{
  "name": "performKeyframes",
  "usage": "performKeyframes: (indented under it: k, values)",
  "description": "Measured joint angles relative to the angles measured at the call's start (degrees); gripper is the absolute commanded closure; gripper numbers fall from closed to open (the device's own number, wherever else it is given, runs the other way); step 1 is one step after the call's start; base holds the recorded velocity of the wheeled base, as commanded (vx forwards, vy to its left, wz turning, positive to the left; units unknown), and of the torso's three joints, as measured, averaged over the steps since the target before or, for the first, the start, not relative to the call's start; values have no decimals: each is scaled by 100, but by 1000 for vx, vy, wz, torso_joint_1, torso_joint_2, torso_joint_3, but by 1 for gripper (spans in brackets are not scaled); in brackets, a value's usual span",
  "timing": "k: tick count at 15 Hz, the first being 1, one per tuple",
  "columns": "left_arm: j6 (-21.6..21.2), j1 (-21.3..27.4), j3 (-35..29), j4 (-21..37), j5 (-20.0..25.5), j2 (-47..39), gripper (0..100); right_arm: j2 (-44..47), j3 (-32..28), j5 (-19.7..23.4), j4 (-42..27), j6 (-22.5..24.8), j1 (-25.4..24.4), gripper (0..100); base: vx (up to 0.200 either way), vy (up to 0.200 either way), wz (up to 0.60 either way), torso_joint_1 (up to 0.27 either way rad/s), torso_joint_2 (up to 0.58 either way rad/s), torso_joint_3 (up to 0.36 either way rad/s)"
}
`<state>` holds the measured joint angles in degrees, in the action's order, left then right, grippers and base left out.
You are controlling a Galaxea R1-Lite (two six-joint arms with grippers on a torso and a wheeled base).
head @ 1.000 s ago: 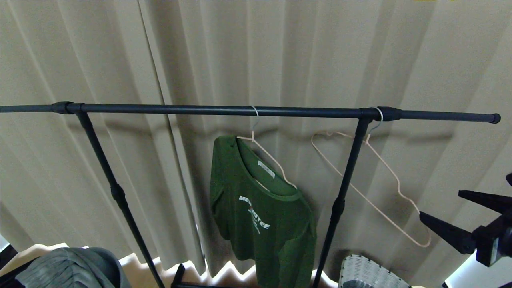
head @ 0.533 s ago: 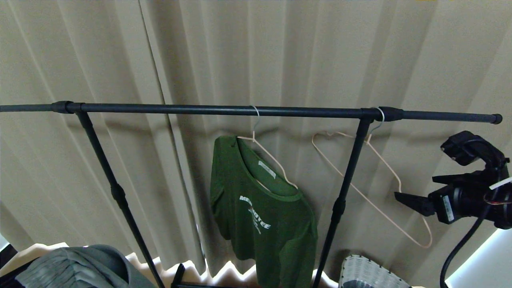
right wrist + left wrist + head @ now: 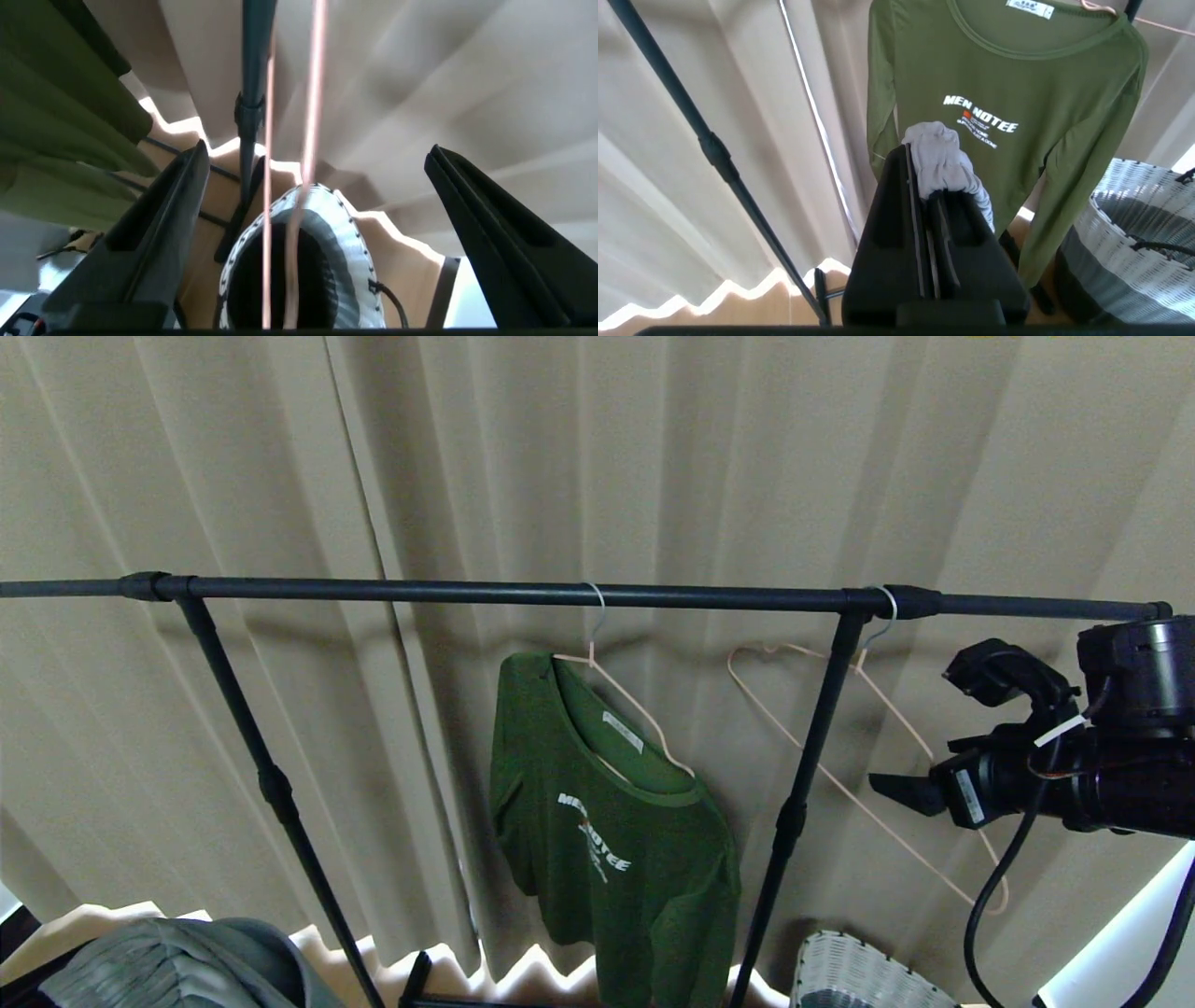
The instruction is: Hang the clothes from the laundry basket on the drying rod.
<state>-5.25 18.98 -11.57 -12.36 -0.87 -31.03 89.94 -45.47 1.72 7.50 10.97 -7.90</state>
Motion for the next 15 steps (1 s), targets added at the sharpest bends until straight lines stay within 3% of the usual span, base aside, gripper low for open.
performKeyframes:
  k: [9, 10, 15]
  values:
    - [-2, 0, 13, 0, 0, 0, 100, 534, -190, -5, 321, -17, -9, 0, 0, 0, 0, 0, 0, 0]
    - [-2, 0, 16, -1, 0, 0, 100, 551, -190, -6, 325, -16, -9, 100, 0, 0, 0, 0, 0, 0]
    - [0, 0, 16, 0, 0, 16, 100, 568, -183, 0, 330, -20, -9, 100, 0, 0, 0, 0, 0, 0]
